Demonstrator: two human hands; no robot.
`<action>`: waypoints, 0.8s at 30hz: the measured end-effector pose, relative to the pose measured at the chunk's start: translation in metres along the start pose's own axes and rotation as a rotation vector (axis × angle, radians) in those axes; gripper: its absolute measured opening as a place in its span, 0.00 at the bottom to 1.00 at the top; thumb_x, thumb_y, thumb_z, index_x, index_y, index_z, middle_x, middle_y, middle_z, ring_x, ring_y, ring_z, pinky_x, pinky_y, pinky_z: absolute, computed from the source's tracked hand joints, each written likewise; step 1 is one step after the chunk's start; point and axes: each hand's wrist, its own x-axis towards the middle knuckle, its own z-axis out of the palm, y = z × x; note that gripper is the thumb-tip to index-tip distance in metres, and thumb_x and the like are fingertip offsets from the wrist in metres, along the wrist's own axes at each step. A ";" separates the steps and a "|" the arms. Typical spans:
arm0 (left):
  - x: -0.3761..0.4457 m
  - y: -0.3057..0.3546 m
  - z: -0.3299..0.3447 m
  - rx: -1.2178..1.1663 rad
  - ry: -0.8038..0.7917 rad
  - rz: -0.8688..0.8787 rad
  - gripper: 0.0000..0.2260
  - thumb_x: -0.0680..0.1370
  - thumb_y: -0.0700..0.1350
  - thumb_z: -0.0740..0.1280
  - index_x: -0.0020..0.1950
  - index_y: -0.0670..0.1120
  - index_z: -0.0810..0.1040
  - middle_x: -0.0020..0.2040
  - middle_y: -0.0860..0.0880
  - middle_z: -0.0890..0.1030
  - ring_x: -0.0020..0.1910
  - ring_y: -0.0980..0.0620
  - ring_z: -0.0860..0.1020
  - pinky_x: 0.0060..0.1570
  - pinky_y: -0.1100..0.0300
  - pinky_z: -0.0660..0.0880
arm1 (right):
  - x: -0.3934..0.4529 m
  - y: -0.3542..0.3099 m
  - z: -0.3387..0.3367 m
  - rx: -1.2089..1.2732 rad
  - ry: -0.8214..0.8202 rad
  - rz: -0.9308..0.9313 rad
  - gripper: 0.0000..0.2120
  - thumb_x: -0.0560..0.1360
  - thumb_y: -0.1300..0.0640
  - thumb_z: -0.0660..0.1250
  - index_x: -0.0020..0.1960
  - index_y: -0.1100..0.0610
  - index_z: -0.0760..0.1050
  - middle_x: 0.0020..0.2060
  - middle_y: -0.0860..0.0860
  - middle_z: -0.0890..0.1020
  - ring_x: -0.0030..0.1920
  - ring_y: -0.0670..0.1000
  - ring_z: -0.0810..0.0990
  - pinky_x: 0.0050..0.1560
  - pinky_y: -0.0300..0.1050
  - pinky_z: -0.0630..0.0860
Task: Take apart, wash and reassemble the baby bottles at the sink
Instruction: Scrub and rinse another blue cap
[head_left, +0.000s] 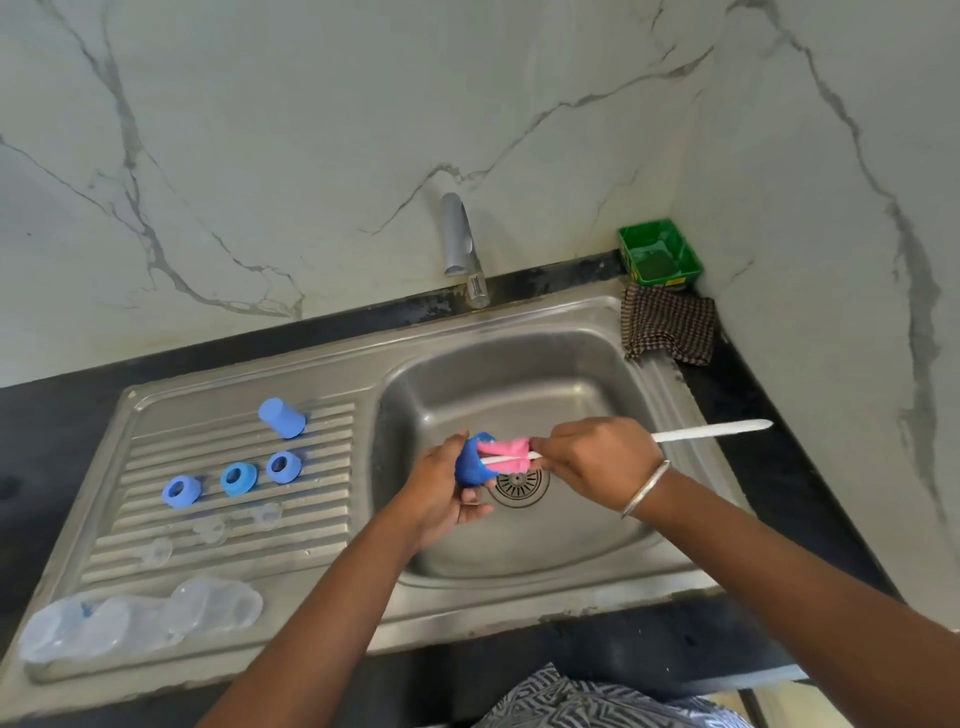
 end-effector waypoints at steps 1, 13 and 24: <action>0.001 -0.001 0.004 -0.033 0.037 -0.006 0.16 0.85 0.53 0.55 0.53 0.45 0.77 0.34 0.44 0.75 0.21 0.56 0.63 0.25 0.64 0.71 | -0.003 0.007 0.001 0.012 0.031 0.023 0.15 0.74 0.44 0.58 0.47 0.46 0.83 0.30 0.46 0.78 0.27 0.52 0.79 0.22 0.41 0.69; 0.020 -0.011 0.039 -0.194 0.157 0.097 0.08 0.81 0.54 0.63 0.51 0.50 0.77 0.39 0.49 0.80 0.29 0.54 0.76 0.32 0.62 0.69 | -0.023 0.060 0.004 0.431 0.003 0.631 0.08 0.78 0.50 0.66 0.46 0.53 0.81 0.30 0.54 0.79 0.35 0.58 0.77 0.36 0.47 0.70; 0.043 -0.016 0.061 -0.082 0.013 0.121 0.13 0.74 0.49 0.72 0.57 0.47 0.79 0.58 0.45 0.82 0.58 0.48 0.81 0.38 0.58 0.79 | -0.018 0.148 0.003 0.150 0.156 1.034 0.11 0.77 0.61 0.63 0.51 0.68 0.80 0.45 0.68 0.80 0.45 0.67 0.78 0.45 0.53 0.73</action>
